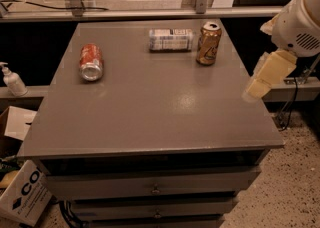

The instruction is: Pick orange can

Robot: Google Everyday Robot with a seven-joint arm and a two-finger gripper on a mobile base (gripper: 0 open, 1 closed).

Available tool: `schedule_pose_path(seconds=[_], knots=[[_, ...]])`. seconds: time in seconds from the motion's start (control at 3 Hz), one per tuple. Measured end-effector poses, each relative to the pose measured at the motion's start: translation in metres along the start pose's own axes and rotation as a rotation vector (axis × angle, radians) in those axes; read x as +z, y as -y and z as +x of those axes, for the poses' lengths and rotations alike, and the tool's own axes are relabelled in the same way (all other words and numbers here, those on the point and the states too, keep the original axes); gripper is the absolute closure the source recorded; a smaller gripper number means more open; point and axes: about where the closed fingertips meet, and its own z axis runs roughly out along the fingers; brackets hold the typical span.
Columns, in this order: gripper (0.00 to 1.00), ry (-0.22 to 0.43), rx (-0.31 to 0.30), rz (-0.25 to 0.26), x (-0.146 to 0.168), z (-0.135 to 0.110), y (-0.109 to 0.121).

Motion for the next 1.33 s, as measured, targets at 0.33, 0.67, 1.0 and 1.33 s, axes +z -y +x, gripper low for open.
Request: schedule_pose_path(seconds=[0.33, 0.67, 1.0, 1.33], knots=[[0.0, 0.048, 0.069, 0.013, 0.029, 0.007, 0.026], [0.0, 0.118, 0.152, 0.007, 0.052, 0.016, 0.045], [0.0, 0.227, 0.224, -0.003, 0.07, 0.013, 0.061], [0.0, 0.341, 0.277, -0.013, 0.079, 0.001, 0.067]])
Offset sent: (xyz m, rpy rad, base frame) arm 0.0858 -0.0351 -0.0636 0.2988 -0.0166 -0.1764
